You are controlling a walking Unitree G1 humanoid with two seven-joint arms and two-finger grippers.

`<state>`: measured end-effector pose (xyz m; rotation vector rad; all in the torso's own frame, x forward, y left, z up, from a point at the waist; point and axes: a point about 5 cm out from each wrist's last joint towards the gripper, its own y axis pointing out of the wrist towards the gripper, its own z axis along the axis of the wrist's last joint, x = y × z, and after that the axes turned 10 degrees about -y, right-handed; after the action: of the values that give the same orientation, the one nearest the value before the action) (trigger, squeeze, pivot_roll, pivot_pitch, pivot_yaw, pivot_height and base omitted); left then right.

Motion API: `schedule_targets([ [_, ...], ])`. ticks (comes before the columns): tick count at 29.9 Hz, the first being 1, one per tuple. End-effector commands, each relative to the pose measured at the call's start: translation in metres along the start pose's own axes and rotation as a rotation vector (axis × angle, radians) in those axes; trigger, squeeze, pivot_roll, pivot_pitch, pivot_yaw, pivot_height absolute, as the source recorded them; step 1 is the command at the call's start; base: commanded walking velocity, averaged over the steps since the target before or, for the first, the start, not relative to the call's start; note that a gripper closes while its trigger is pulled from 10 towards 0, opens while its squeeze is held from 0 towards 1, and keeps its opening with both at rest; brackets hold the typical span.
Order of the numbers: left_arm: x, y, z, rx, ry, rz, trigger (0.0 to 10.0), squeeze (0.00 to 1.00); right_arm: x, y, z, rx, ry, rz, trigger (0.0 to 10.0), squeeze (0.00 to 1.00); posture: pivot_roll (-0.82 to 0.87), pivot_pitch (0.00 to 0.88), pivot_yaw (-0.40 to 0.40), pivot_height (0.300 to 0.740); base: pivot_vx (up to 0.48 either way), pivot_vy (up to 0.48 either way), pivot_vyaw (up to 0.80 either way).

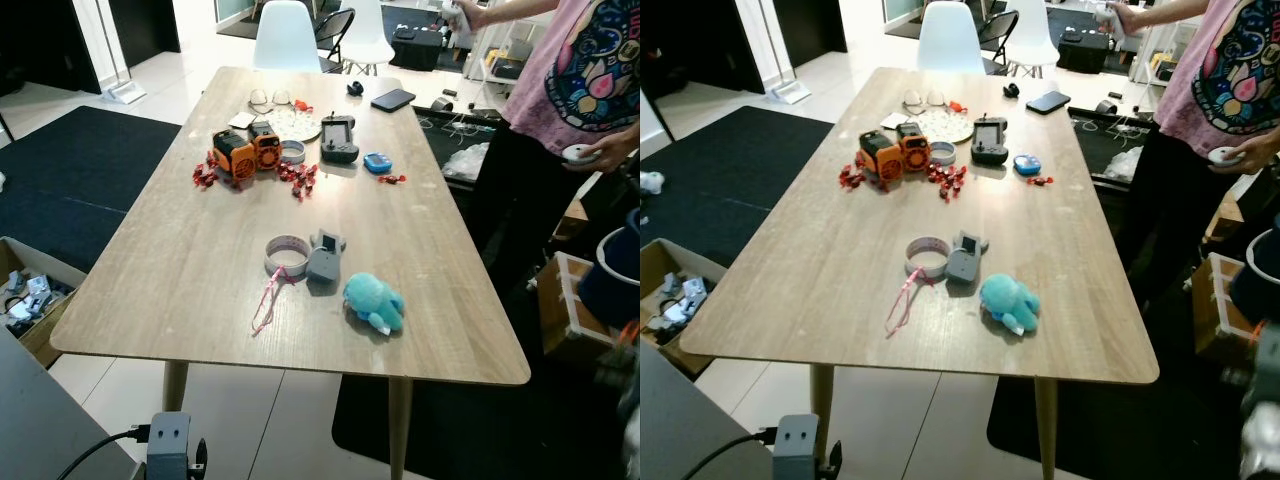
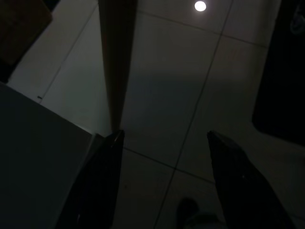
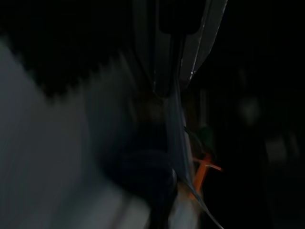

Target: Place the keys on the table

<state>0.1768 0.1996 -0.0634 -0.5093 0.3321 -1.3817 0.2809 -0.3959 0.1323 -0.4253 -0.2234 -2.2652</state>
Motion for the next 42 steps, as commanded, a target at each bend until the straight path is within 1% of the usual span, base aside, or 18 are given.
schedule_targets([
  [1, -0.002, -0.002, -0.004, -0.013, 0.010, 0.000, 10.0, 0.00, -0.010, 0.009, 0.029, 0.086, 0.058, 0.052, 10.0, 0.00, 0.04, 0.070, -0.052, 0.740, 0.000, 0.000, 0.00],
  [2, -0.002, -0.002, -0.004, -0.013, 0.010, 0.002, 10.0, 0.00, -0.017, 0.012, 0.042, 0.119, 0.073, 0.089, 10.0, 0.00, 0.04, 0.070, -0.052, 0.740, 0.000, 0.000, 0.00],
  [3, -0.002, -0.002, -0.004, -0.013, 0.010, 0.002, 10.0, 0.00, -0.017, 0.012, 0.042, 0.119, 0.073, 0.089, 10.0, 0.00, 0.04, 0.070, -0.052, 0.740, 0.000, 0.000, 0.00],
  [5, -0.004, -0.003, -0.004, -0.015, 0.010, 0.005, 10.0, 0.00, -0.041, 0.015, 0.071, 0.196, 0.095, 0.214, 10.0, 0.00, 0.05, 0.068, -0.056, 0.740, 0.000, 0.000, 0.00],
  [7, -0.005, -0.003, -0.005, -0.018, 0.009, 0.010, 10.0, 0.00, -0.063, 0.013, 0.090, 0.251, 0.090, 0.328, 10.0, 0.00, 0.05, 0.067, -0.058, 0.740, 0.000, 0.000, 0.00],
  [8, -0.005, -0.003, -0.005, -0.020, 0.008, 0.012, 10.0, 0.00, -0.071, 0.011, 0.096, 0.271, 0.090, 0.370, 10.0, 0.00, 0.05, 0.067, -0.058, 0.740, 0.000, 0.000, 0.00],
  [9, -0.005, -0.003, -0.005, -0.020, 0.008, 0.012, 10.0, 0.00, -0.071, 0.011, 0.096, 0.271, 0.090, 0.370, 10.0, 0.00, 0.05, 0.067, -0.058, 0.740, 0.000, 0.000, 0.00],
  [12, -0.007, -0.004, -0.007, -0.025, 0.005, 0.018, 10.0, 0.00, -0.117, -0.005, 0.115, 0.330, 0.098, 0.603, 10.0, 0.00, 0.05, 0.068, -0.060, 0.740, 0.000, 0.000, 0.00],
  [14, -0.008, -0.005, -0.007, -0.028, 0.004, 0.019, 10.0, 0.00, -0.136, -0.016, 0.123, 0.364, 0.105, 0.717, 10.0, 0.00, 0.05, 0.071, -0.059, 0.740, 0.000, 0.000, 0.00],
  [15, -0.008, -0.005, -0.007, -0.028, 0.004, 0.019, 10.0, 0.00, -0.136, -0.016, 0.123, 0.364, 0.105, 0.717, 10.0, 0.00, 0.05, 0.071, -0.059, 0.740, 0.000, 0.000, 0.00],
  [16, -0.009, -0.005, -0.008, -0.031, 0.003, 0.019, 10.0, 0.00, -0.153, -0.028, 0.129, 0.409, 0.103, 0.835, 10.0, 0.00, 0.06, 0.072, -0.058, 0.740, 0.000, 0.000, 0.00],
  [17, -0.009, -0.005, -0.008, -0.031, 0.003, 0.019, 10.0, 0.00, -0.153, -0.028, 0.129, 0.409, 0.103, 0.835, 10.0, 0.00, 0.06, 0.072, -0.058, 0.740, 0.000, 0.000, 0.00],
  [19, -0.009, -0.005, -0.008, -0.033, 0.003, 0.019, 10.0, 0.00, -0.163, -0.038, 0.134, 0.443, 0.117, 0.926, 10.0, 0.00, 0.06, 0.072, -0.058, 0.740, 0.000, 0.000, 0.00],
  [20, -0.009, -0.005, -0.008, -0.033, 0.003, 0.019, 10.0, 0.00, -0.163, -0.038, 0.134, 0.443, 0.117, 0.926, 10.0, 0.00, 0.06, 0.072, -0.058, 0.740, 0.000, 0.000, 0.00],
  [23, -0.010, -0.005, -0.009, -0.037, 0.002, 0.019, 10.0, 0.00, -0.181, -0.059, 0.143, 0.507, 0.161, 1.102, 10.0, 0.00, 0.06, 0.072, -0.056, 0.740, 0.000, 0.000, 0.00],
  [28, -0.010, -0.005, -0.009, -0.039, 0.002, 0.018, 10.0, 0.00, -0.191, -0.072, 0.147, 0.533, 0.161, 1.208, 10.0, 0.00, 0.05, 0.070, -0.054, 0.740, 0.000, 0.000, 0.00],
  [31, -0.010, -0.005, -0.009, -0.041, -0.001, 0.017, 10.0, 0.00, -0.206, -0.095, 0.143, 0.552, 0.116, 1.359, 10.0, 0.00, 0.06, 0.071, -0.059, 0.740, 0.000, 0.000, 0.00],
  [42, -0.011, -0.005, -0.010, -0.051, -0.003, 0.018, 10.0, 0.00, -0.220, -0.113, 0.125, 0.515, 0.017, 1.466, 10.0, 0.00, 0.05, 0.073, -0.058, 0.740, 0.000, 0.000, 0.00],
])
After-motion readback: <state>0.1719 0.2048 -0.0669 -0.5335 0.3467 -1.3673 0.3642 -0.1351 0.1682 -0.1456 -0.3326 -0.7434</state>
